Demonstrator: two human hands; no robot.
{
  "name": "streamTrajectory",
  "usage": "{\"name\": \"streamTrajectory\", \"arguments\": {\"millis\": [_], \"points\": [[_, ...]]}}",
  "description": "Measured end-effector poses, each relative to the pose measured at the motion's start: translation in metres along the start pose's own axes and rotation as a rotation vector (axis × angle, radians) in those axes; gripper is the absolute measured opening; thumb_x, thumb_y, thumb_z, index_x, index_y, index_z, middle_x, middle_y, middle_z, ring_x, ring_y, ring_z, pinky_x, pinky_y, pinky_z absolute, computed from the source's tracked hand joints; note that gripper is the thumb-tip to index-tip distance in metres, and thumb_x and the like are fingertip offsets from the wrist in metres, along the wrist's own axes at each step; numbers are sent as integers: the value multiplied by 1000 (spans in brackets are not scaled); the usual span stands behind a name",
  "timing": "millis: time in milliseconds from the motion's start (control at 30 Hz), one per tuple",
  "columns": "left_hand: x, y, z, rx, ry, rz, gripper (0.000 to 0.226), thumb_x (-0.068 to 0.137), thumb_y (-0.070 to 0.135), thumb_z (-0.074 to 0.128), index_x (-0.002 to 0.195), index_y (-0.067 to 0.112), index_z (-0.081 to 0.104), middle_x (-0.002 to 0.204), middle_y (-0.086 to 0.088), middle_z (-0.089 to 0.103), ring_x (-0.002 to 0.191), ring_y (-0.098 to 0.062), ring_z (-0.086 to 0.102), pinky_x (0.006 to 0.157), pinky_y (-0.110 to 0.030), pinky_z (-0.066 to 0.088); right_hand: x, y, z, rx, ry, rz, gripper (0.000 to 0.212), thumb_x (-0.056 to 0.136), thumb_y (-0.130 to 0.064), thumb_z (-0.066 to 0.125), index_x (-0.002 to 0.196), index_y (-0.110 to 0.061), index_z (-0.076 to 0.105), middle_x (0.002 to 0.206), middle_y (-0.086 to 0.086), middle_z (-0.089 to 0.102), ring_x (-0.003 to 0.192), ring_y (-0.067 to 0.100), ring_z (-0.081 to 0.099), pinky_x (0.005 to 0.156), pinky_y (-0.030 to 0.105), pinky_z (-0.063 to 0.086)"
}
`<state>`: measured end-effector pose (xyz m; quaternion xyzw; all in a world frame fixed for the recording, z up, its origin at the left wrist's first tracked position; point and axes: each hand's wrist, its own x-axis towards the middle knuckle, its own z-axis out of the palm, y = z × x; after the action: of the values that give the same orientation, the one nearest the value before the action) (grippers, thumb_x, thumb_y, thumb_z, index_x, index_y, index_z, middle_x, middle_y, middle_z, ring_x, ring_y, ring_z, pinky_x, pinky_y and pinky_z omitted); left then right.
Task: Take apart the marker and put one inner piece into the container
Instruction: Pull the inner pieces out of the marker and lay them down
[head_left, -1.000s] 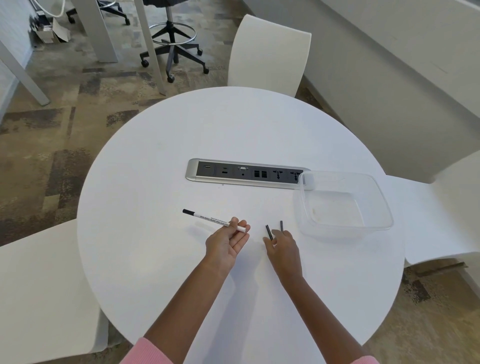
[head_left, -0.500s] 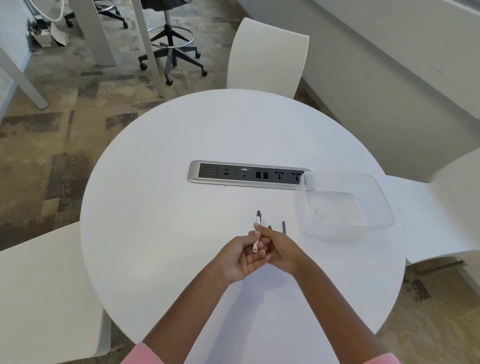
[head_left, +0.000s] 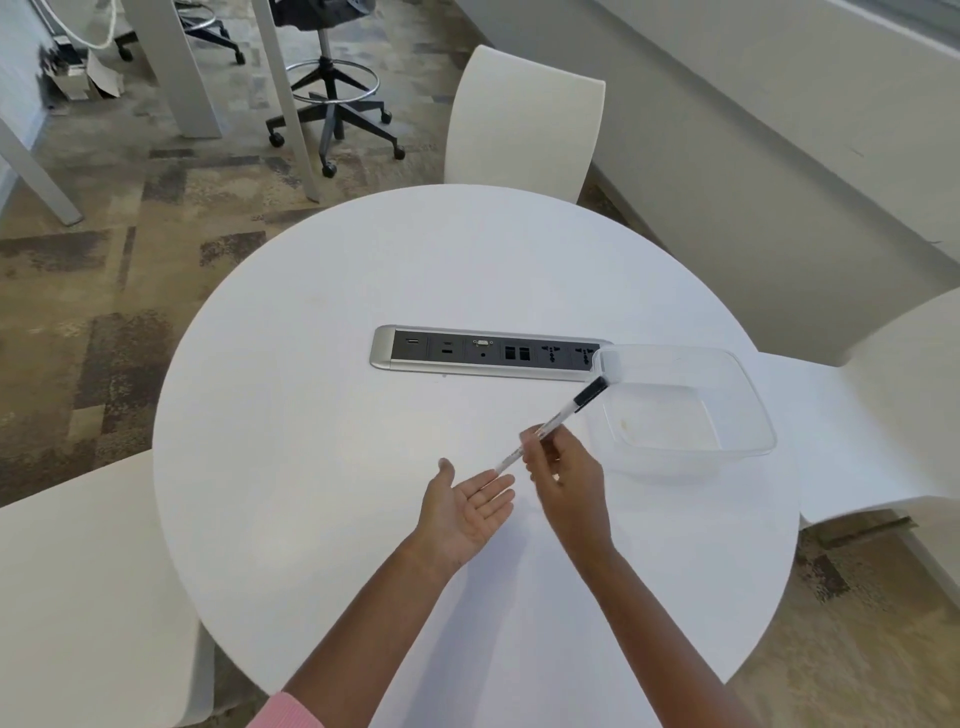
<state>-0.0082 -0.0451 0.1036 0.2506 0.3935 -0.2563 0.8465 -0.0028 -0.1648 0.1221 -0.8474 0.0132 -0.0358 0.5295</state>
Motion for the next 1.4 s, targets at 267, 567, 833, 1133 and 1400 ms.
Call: {"name": "streamTrajectory", "arguments": {"millis": [267,567,833,1133,1400], "points": [[-4,6,8,-4,-15,22,71,98,49,19,136,-9,38,141,-24,43,132,-35,40,111,-40,30,-13,1,3,-155,-10,-189,17,89,-23,50,89,-10,59,79,-8,59,69,4,54,63,10,44],[1,1,5,37,5,18,70,99,47,19,132,-10,42,138,-25,46,131,-35,42,110,-39,32,-11,8,-1,-163,-41,-135,12,91,-18,51,91,-10,60,77,-8,61,72,11,60,65,14,47],[17,-2,-7,244,46,160,58,100,41,24,122,-4,53,110,-15,58,115,-28,51,102,-35,38,-8,25,2,-135,-118,92,10,91,-20,51,87,-16,60,78,-8,60,69,4,59,62,13,47],[48,-15,-62,1790,415,952,46,98,26,31,140,9,41,151,-10,33,140,-26,31,112,-39,29,-3,44,-4,-206,-26,109,12,90,-15,51,98,-10,59,91,0,61,75,11,59,65,11,44],[73,-11,-85,2101,452,953,61,97,48,4,134,10,36,137,-14,52,140,-20,6,115,-38,-6,-6,46,11,-276,-48,-40,13,91,-13,51,98,-5,58,98,5,64,82,15,61,77,32,51]]}}
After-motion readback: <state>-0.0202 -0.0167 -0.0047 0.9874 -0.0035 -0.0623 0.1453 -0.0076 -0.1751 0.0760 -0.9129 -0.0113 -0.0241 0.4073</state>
